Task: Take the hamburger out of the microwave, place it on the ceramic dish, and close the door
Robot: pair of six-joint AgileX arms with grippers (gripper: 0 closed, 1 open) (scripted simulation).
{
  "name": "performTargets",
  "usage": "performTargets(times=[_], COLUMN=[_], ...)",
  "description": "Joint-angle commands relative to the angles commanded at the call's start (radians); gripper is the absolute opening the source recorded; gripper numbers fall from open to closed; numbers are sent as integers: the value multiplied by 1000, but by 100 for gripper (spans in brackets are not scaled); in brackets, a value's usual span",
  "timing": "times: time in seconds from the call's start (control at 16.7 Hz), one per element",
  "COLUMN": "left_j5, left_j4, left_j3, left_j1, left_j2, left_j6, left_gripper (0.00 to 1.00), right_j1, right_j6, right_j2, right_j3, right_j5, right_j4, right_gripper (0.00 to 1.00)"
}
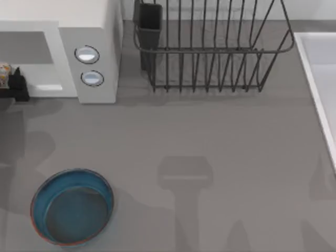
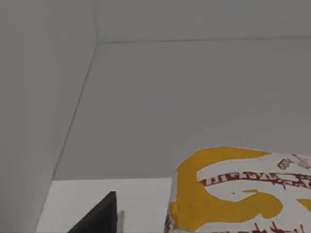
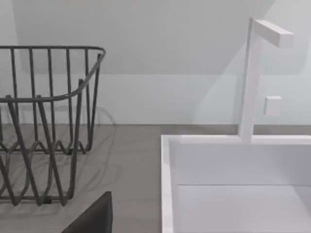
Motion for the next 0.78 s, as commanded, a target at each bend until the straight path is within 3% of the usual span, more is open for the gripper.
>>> performTargets(times=[0.24,0.78], left_j5=[-13,-61], left_j4=[-91,-420], left_j3=[155,720], left_j1=[-14,-66], left_j2=[104,403], left_j6=[-5,-24], left_gripper=[100,100], right_j1=[0,0], right_j6=[0,0], right_j2=[0,0], right_j3=[0,0], right_j5=[0,0], right_j4=[0,0], right_gripper=[100,100])
